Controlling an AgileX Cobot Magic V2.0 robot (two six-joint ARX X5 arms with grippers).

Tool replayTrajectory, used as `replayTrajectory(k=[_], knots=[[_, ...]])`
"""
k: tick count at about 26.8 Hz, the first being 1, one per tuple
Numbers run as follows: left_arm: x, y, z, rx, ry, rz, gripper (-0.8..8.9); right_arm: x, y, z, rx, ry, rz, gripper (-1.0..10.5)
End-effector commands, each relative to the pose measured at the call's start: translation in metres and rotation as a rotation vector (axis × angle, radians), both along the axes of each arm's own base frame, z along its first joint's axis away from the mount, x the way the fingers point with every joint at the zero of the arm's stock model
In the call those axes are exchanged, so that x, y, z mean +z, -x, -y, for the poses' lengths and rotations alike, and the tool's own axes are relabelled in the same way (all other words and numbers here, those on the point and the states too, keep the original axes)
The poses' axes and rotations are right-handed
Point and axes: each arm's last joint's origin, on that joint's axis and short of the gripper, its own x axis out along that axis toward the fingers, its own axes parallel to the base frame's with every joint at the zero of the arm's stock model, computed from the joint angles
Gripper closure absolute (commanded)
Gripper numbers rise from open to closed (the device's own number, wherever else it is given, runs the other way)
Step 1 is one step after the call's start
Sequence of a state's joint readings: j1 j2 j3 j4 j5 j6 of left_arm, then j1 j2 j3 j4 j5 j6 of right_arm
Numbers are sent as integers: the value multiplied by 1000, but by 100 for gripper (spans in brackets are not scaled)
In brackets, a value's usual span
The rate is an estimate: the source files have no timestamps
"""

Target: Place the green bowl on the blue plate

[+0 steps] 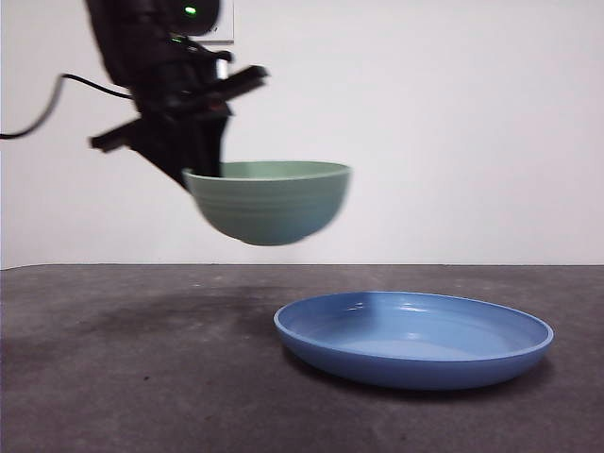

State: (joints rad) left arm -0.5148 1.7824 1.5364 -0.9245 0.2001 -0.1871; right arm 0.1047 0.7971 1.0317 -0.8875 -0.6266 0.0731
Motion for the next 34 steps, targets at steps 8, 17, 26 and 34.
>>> replayTrajectory(k=[8,17,26,34], knots=[[-29,-11,81,-141,-14,-44,798,4,0,-1,9,0,18,331],[-66,-18,115,-185,-47,-113,798,4,0,-1,9,1,18,331],[-71,-18,116,-189,-60,-129,784,4,0,-1,9,1,19,331],[-63,-20,116,-187,-54,-120,431,4,0,-1,9,1,19,331]])
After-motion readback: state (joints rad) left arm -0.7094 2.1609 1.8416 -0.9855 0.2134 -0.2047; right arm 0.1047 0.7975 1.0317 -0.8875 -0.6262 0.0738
